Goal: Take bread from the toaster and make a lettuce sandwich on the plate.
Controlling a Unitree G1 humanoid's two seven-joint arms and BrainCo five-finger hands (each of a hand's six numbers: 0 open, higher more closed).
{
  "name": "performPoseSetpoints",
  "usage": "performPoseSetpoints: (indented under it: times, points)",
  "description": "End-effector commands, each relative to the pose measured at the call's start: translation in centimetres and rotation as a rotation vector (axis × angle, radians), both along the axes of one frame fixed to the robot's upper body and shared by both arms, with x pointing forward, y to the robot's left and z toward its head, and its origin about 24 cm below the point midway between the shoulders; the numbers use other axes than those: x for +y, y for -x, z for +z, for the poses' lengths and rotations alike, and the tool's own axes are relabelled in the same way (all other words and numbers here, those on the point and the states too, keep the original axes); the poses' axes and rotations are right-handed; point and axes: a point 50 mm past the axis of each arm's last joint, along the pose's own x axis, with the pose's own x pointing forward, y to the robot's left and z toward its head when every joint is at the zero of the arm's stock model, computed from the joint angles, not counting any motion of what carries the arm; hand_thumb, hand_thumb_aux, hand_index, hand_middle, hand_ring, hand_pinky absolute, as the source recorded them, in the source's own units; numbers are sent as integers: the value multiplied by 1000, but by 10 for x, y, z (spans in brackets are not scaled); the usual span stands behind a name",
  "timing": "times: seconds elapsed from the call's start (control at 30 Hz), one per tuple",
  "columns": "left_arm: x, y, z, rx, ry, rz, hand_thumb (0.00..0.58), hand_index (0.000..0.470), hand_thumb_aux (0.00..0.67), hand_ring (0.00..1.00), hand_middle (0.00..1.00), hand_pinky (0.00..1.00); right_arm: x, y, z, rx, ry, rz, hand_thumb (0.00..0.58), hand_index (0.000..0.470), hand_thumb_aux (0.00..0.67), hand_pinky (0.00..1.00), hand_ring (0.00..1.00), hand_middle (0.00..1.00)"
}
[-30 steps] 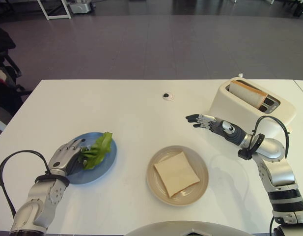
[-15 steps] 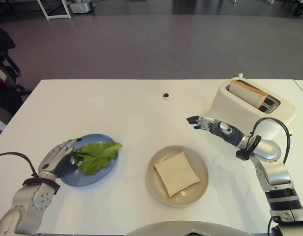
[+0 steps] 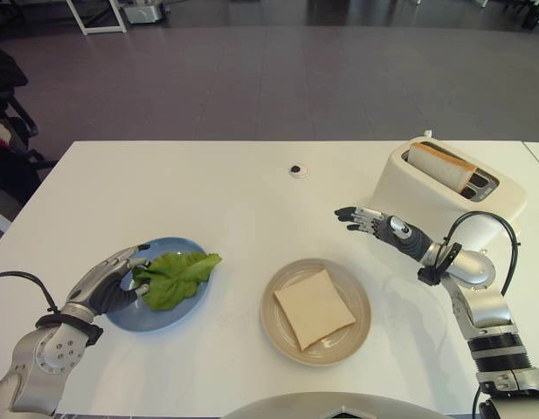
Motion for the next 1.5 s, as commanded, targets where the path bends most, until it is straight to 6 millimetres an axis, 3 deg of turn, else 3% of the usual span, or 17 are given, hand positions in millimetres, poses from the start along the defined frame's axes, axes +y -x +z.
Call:
performPoseSetpoints:
  times: [0.03, 0.33, 0.5, 0.63, 0.93, 1.13, 1.27, 1.3, 1.33, 1.37, 1.4, 1.5]
  points:
    - [6, 1, 6, -37, 76, 32, 580, 470, 670, 0, 0, 0, -1, -3, 2, -9, 6, -8, 0, 0, 0, 0, 0, 0]
    - [-13, 5, 53, -193, 412, -83, 580, 470, 670, 0, 0, 0, -2, -4, 1, -6, -1, -16, 0, 0, 0, 0, 0, 0]
    - [-44, 4, 56, -158, 468, -196, 580, 470, 670, 0, 0, 0, -1, -4, -1, -2, -7, -19, 0, 0, 0, 0, 0, 0]
    - [-36, 3, 53, -154, 450, -144, 580, 470, 670, 0, 0, 0, -2, -5, 0, -2, -10, -22, 0, 0, 0, 0, 0, 0]
    - [-59, -3, 68, -202, 466, -218, 580, 470, 670, 0, 0, 0, -1, -5, -2, 1, -18, -24, 0, 0, 0, 0, 0, 0]
    - [-31, -3, 48, -138, 365, -95, 580, 470, 670, 0, 0, 0, -3, -4, -2, 3, -20, -29, 0, 0, 0, 0, 0, 0]
    - [-16, 3, 38, -95, 194, -43, 580, 470, 670, 0, 0, 0, -4, -4, -2, 5, -19, -30, 0, 0, 0, 0, 0, 0]
    - [-11, 5, 35, -66, 101, -26, 552, 367, 523, 0, 0, 0, -4, -4, -2, 5, -18, -30, 0, 0, 0, 0, 0, 0]
    - [-6, 7, 31, -26, -1, -14, 452, 249, 355, 0, 0, 0, -5, -4, -2, 6, -17, -32, 0, 0, 0, 0, 0, 0]
    - [-1, 9, 25, 13, -89, -6, 275, 129, 184, 0, 0, 0, -5, -4, -2, 7, -17, -34, 0, 0, 0, 0, 0, 0]
    - [0, 11, 20, 50, -157, -10, 23, 9, 13, 0, 0, 0, -6, -3, -3, 8, -18, -36, 0, 0, 0, 0, 0, 0]
    - [-1, 13, 6, 111, -267, -27, 0, 0, 0, 0, 0, 0, -5, -2, -3, 9, -18, -38, 0, 0, 0, 0, 0, 0]
